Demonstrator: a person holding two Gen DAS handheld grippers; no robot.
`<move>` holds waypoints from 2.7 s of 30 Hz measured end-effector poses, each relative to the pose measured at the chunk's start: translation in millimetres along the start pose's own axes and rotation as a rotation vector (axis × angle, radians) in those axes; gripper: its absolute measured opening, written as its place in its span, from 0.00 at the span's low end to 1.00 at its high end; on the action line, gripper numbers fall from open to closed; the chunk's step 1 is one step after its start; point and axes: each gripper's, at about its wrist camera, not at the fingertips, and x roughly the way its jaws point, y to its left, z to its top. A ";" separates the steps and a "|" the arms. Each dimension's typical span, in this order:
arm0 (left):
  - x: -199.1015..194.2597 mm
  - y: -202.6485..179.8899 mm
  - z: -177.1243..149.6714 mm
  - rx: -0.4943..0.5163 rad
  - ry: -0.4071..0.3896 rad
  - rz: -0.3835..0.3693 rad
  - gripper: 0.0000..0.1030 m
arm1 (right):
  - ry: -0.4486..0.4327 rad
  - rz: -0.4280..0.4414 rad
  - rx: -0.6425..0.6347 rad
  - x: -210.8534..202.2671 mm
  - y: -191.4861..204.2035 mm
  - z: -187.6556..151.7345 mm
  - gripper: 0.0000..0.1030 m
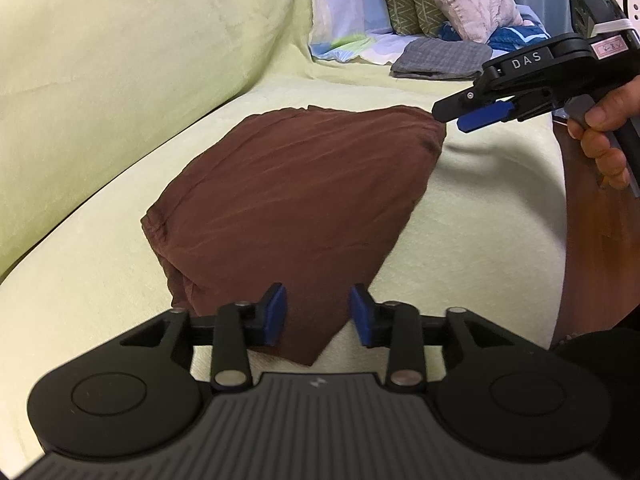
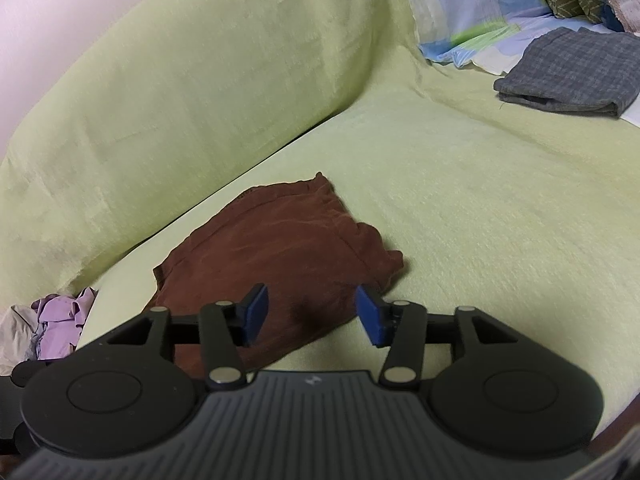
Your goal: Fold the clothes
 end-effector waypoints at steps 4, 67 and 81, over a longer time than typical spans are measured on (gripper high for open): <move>-9.4 1.3 -3.3 -0.065 -0.017 0.025 0.71 | 0.014 -0.010 0.002 -3.9 2.3 -2.3 0.64; -76.0 -81.3 -2.9 -0.519 -0.047 0.281 0.99 | 0.036 -0.071 -0.373 -95.7 39.6 -56.7 0.99; -73.3 -86.8 -5.7 -0.535 -0.027 0.289 0.99 | 0.043 -0.083 -0.399 -92.1 41.3 -56.5 0.99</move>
